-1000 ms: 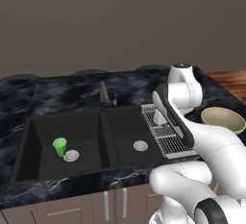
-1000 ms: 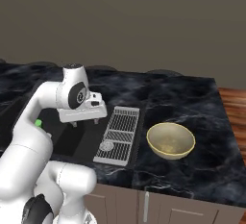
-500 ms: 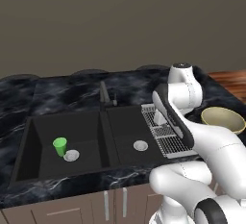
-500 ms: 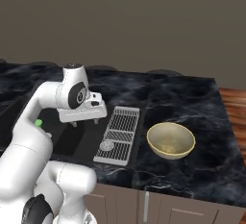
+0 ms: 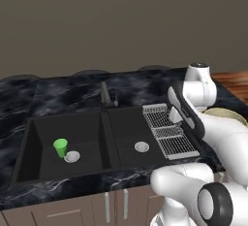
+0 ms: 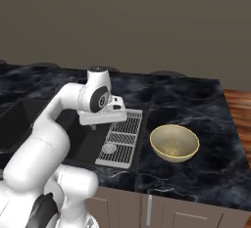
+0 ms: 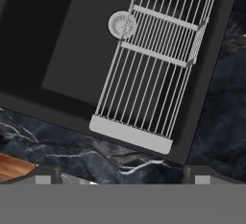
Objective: Place the cup in the left basin and the bowl in the right basin of the sink.
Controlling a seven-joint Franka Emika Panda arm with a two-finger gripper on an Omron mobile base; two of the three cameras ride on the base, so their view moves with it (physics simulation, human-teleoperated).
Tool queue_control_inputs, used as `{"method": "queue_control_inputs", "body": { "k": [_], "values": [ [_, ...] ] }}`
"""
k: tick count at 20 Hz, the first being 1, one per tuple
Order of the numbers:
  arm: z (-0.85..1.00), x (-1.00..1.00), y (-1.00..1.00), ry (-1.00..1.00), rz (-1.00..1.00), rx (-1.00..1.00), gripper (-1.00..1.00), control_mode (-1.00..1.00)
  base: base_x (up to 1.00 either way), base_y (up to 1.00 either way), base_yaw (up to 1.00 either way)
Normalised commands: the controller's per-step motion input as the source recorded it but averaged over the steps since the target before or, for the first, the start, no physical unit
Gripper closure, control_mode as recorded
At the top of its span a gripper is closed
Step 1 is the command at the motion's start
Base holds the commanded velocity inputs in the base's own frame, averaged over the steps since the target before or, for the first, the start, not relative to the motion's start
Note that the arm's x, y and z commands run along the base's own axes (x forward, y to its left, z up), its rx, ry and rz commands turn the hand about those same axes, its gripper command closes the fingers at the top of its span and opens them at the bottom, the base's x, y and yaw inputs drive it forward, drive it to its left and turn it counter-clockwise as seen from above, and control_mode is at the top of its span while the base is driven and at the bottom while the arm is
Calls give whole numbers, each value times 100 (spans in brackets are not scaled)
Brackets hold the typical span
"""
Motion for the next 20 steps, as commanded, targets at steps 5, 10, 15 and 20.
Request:
{"method": "queue_control_inputs", "body": {
  "k": [5,10,15,20],
  "values": [
    [2,31,-71,17,0,6,-100,-100,0,0,0],
    [3,21,-64,19,-9,1,-100,-100,0,0,0],
    [-13,6,-42,4,-25,0,-100,-100,0,0,0],
    [-44,9,-36,-4,-17,-5,-100,-100,0,0,0]
  ]
}}
